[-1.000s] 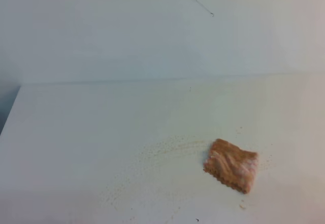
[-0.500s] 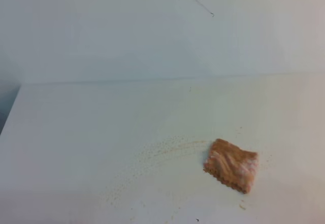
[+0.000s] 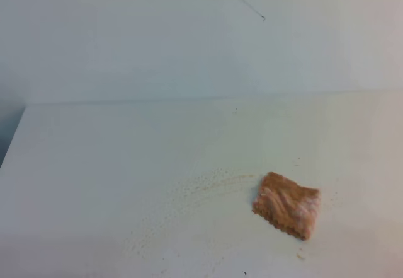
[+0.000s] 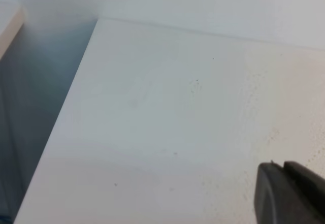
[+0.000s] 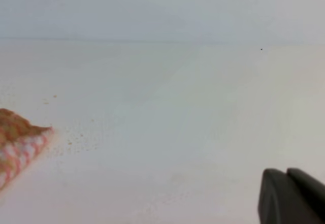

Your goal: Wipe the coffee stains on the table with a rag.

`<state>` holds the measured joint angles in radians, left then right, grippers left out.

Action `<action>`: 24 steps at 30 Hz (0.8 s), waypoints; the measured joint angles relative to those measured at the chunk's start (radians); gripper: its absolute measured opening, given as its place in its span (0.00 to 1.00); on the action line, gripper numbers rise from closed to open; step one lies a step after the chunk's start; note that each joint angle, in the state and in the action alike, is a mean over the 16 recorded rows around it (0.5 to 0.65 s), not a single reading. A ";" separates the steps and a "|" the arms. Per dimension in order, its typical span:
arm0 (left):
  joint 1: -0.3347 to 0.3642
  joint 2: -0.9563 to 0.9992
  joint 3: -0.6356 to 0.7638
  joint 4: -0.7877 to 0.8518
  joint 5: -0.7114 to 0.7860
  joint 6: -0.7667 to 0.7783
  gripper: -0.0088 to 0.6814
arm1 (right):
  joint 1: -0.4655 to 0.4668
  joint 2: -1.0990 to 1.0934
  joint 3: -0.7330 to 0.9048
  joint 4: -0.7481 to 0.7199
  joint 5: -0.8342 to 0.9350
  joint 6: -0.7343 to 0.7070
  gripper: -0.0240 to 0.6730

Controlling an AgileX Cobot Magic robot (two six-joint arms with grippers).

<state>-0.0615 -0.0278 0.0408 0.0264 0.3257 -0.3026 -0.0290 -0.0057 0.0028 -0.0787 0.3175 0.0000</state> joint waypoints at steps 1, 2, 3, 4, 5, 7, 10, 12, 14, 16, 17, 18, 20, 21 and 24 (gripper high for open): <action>0.000 0.000 0.000 0.000 0.000 0.000 0.01 | 0.000 0.000 0.000 0.000 0.000 0.000 0.03; 0.000 0.000 0.000 0.000 0.001 0.000 0.01 | 0.000 0.000 0.000 0.000 0.000 0.000 0.03; 0.000 0.000 0.003 0.000 0.001 0.000 0.01 | 0.000 0.000 0.000 0.000 0.000 0.000 0.03; 0.000 0.000 0.003 0.000 0.001 0.000 0.01 | 0.000 0.000 0.000 0.000 -0.001 0.000 0.03; 0.000 0.000 0.003 0.000 0.001 0.000 0.01 | 0.000 -0.001 0.002 0.000 -0.002 0.000 0.03; 0.000 0.000 0.003 0.000 0.001 0.000 0.01 | 0.000 -0.004 0.005 0.000 -0.004 0.000 0.03; 0.000 0.000 0.003 0.000 0.001 0.000 0.01 | 0.000 -0.006 0.007 -0.001 -0.005 0.000 0.03; 0.000 0.000 0.003 0.000 0.001 0.000 0.01 | 0.000 -0.006 0.007 -0.001 -0.005 0.000 0.03; 0.000 0.000 0.003 0.000 0.001 0.000 0.01 | 0.000 -0.006 0.007 -0.001 -0.005 0.000 0.03; 0.000 0.000 0.003 0.000 0.001 0.000 0.01 | 0.000 -0.006 0.007 -0.001 -0.005 0.000 0.03; 0.000 0.000 0.003 0.000 0.001 0.000 0.01 | 0.000 -0.006 0.007 -0.001 -0.005 0.000 0.03; 0.000 0.000 0.003 0.000 0.001 0.000 0.01 | 0.000 -0.006 0.007 -0.001 -0.005 0.000 0.03; 0.000 0.000 0.000 0.000 0.000 0.000 0.01 | 0.000 -0.006 0.007 -0.001 -0.005 0.000 0.03; 0.000 0.000 0.000 0.000 0.000 0.000 0.01 | 0.000 -0.004 0.005 0.000 -0.004 0.000 0.03; 0.000 0.000 0.000 0.000 0.000 0.000 0.01 | 0.000 0.000 0.000 0.000 -0.001 0.000 0.03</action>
<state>-0.0615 -0.0278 0.0408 0.0264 0.3257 -0.3026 -0.0290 -0.0057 0.0028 -0.0787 0.3164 0.0000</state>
